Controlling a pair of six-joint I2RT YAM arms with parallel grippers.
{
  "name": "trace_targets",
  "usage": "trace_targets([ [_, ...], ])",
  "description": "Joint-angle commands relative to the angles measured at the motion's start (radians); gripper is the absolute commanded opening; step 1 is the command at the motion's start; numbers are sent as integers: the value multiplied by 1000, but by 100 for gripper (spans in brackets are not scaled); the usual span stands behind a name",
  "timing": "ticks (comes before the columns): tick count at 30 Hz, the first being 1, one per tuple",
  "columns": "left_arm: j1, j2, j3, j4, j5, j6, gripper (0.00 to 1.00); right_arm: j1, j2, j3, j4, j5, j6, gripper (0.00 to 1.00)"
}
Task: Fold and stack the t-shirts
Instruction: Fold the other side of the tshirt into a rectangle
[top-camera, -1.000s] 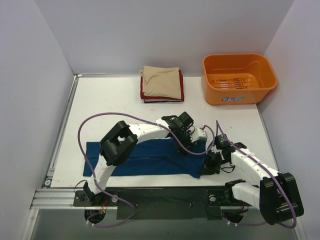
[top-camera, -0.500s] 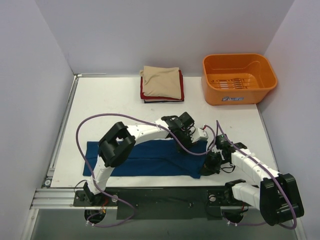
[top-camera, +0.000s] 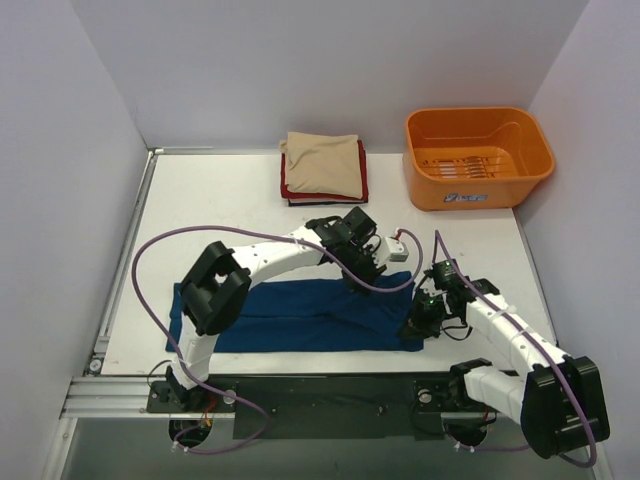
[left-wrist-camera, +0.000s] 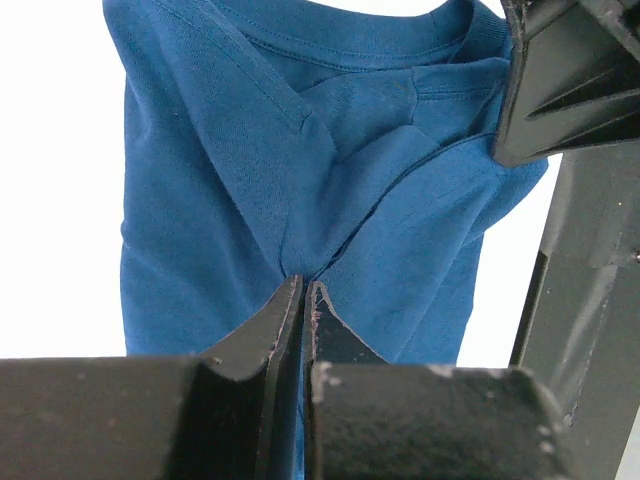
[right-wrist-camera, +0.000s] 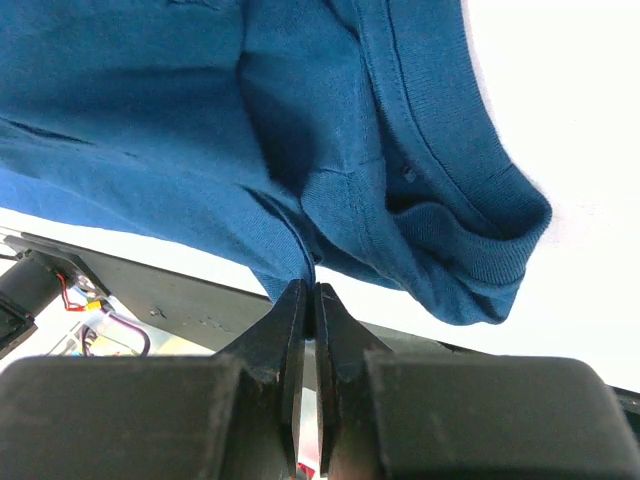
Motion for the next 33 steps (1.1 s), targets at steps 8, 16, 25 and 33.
trace_targets([
  [8,-29,22,16,-69,140,36,24,-8,-16,17,-89,-23,-31,0],
  [16,-28,11,-17,-117,134,64,38,-8,-23,-2,-94,-34,-39,0],
  [25,-37,-46,-18,-239,362,265,47,-8,-19,0,-95,-39,-47,0],
  [33,-41,-32,-37,-82,108,207,47,-8,-26,0,-94,-39,-47,0],
])
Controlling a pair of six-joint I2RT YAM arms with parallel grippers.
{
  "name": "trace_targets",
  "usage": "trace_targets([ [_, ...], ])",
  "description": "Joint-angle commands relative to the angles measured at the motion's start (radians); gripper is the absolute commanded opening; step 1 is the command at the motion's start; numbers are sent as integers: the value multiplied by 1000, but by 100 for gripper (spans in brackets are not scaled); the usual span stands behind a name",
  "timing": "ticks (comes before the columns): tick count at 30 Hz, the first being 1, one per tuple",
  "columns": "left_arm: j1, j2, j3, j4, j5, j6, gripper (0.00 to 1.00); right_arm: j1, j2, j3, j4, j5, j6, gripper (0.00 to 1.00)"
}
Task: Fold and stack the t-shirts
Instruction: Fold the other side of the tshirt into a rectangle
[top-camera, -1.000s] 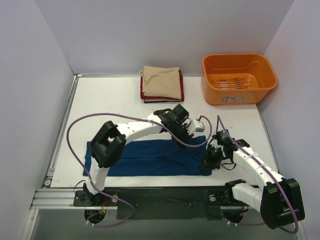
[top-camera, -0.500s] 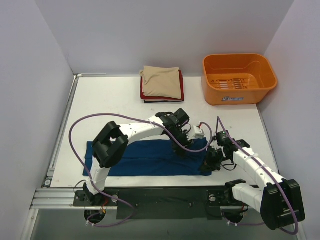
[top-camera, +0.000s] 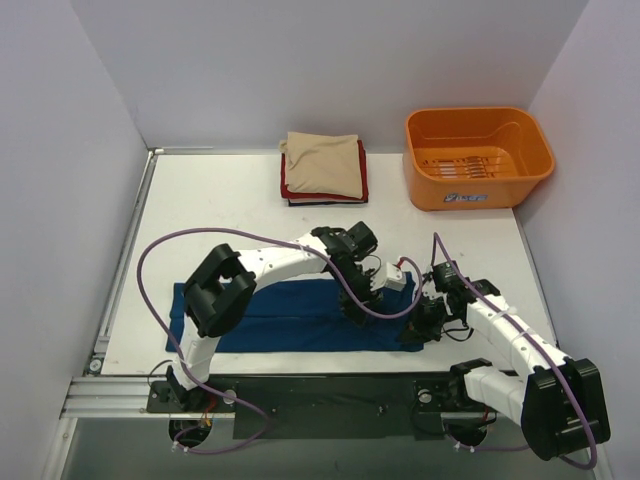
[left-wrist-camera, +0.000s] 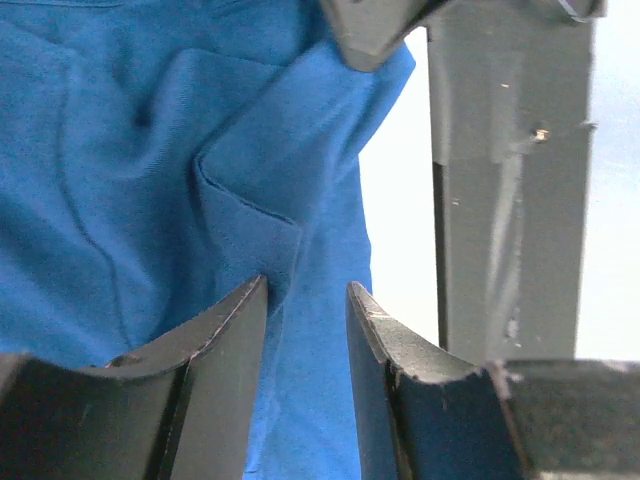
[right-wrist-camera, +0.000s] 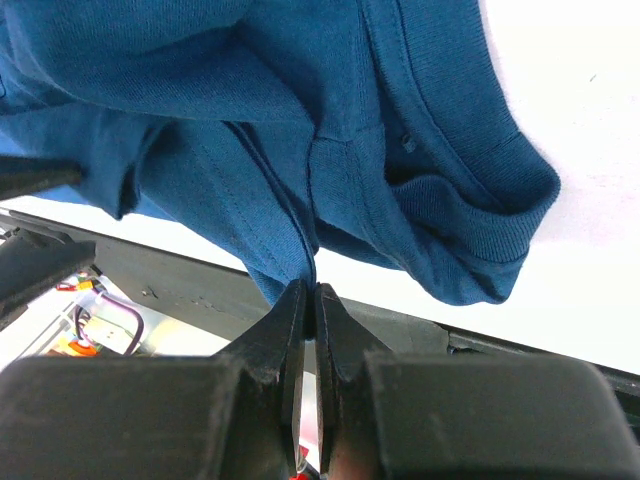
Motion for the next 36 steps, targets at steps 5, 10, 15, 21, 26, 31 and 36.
trace_targets([
  [5,-28,-38,-11,187,-242,-48,48,-8,-21,-2,-47,-14,-10,0],
  [10,-44,-35,-23,232,-269,-85,27,-8,-23,-5,-48,-14,-8,0],
  [15,-33,-60,-3,177,-187,-134,0,-8,-35,4,-60,-12,-10,0],
  [21,47,-205,-130,277,-64,-290,0,2,-87,72,-123,71,-38,0],
  [26,133,-247,-221,384,-38,-428,0,12,-47,176,-43,173,-94,0],
  [31,151,-244,-284,445,-96,-485,0,10,98,253,15,195,-186,0],
  [36,205,-254,-354,508,-197,-593,0,-2,230,311,63,253,-248,0],
])
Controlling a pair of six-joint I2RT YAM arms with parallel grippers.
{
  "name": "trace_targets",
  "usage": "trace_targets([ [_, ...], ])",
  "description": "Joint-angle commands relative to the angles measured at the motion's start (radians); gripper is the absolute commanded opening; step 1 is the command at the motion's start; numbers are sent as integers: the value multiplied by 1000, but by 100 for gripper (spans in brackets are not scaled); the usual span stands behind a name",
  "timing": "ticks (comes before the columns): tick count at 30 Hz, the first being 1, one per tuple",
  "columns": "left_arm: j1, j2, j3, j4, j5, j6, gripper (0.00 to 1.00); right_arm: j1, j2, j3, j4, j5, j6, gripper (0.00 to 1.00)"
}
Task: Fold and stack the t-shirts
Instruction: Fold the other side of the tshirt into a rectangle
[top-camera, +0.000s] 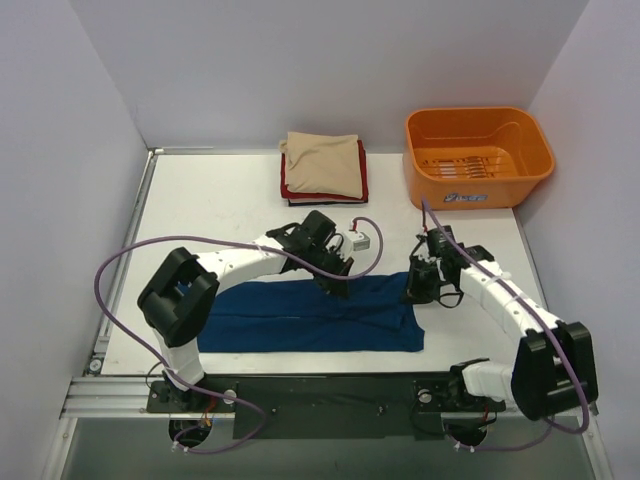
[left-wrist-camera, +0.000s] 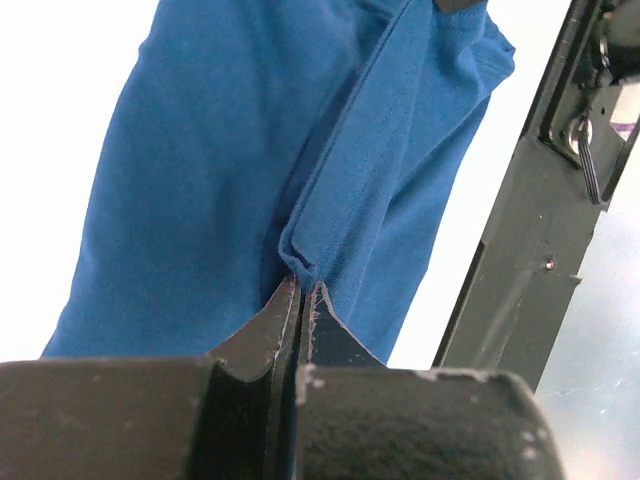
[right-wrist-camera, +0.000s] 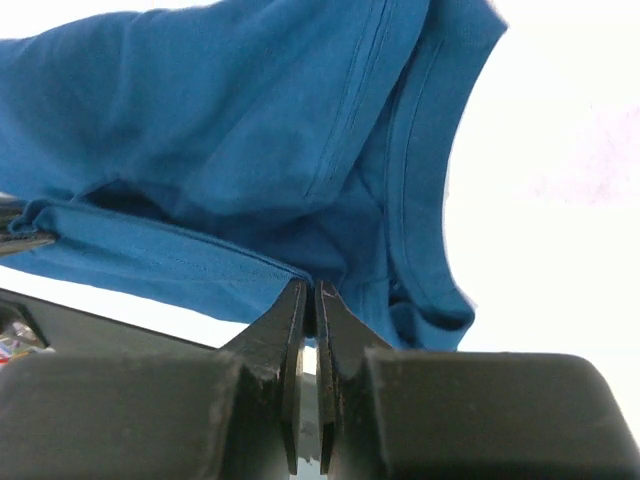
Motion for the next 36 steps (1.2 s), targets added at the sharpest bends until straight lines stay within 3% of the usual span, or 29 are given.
trace_targets([
  [1,53,-22,-31,94,-81,-115,0,-5,109,72,34,73,-88,0],
  [12,66,20,-54,113,-115,-112,0,-7,269,147,80,86,-112,0],
  [14,66,44,-28,82,-124,-101,0,-7,292,162,62,103,-112,12],
  [15,66,53,-13,76,-133,-100,12,-8,301,172,48,105,-114,28],
  [16,64,56,-8,64,-144,-95,27,-8,303,181,39,120,-109,34],
  [17,64,58,5,55,-173,-92,31,-8,300,185,21,145,-108,42],
  [20,64,50,44,6,-253,-59,46,-13,263,204,-16,192,-80,47],
  [22,67,43,79,-34,-294,-29,46,-11,194,202,-44,217,-54,47],
  [26,76,-11,102,-57,-348,27,47,53,82,182,-67,266,-5,43],
  [29,75,-71,116,-74,-307,81,45,136,65,167,-49,243,39,19],
  [30,72,-78,118,-88,-278,86,36,144,68,143,-35,213,68,8],
  [32,52,-85,81,-94,-150,67,27,148,76,85,52,118,125,0],
  [34,21,-79,5,-32,-38,22,26,148,93,20,164,65,185,0],
  [36,-6,-56,-46,30,-20,1,26,148,120,-23,197,57,210,0],
])
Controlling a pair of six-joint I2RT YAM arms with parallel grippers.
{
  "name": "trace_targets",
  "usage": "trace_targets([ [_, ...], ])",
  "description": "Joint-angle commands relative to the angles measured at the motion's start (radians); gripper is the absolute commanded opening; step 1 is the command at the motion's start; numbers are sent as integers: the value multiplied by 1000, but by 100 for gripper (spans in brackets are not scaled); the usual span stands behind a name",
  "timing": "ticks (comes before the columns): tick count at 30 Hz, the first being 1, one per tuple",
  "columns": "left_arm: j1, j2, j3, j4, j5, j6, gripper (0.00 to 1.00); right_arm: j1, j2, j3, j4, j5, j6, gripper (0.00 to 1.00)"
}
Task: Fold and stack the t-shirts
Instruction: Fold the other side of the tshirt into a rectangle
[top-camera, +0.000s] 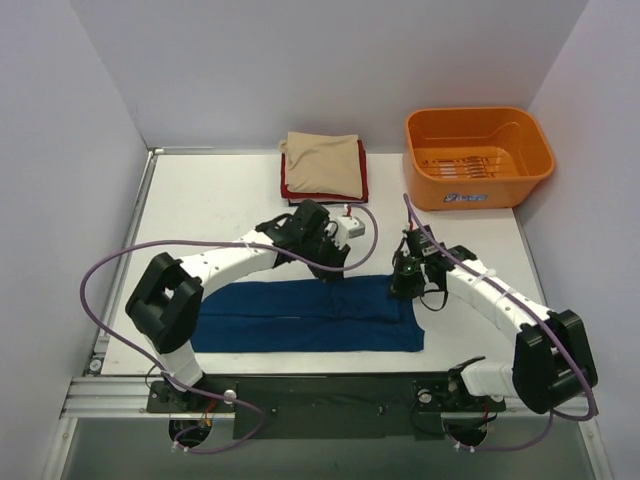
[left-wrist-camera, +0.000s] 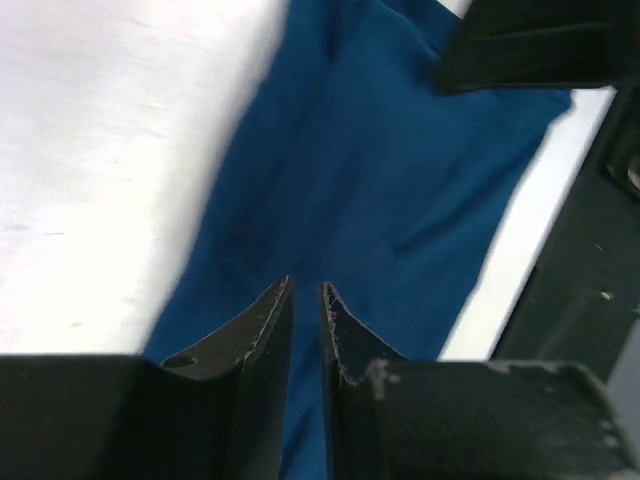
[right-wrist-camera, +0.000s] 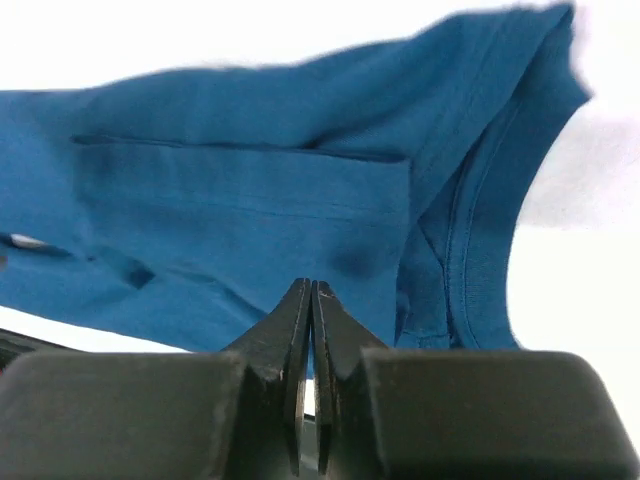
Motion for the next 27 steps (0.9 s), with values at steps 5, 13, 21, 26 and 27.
trace_targets([
  [5,-36,123,-62,117,94,-100,26,-22,150,-160,112,-51,106,0],
  [13,-10,194,-63,82,-3,-42,26,-68,145,-191,90,-20,85,0],
  [21,-8,62,67,-90,225,84,41,-76,51,7,-128,20,-16,4],
  [26,65,-45,64,-202,186,141,46,-96,-77,77,-349,118,20,37],
  [27,115,-68,55,-220,166,151,46,-109,-112,64,-381,118,31,43],
])
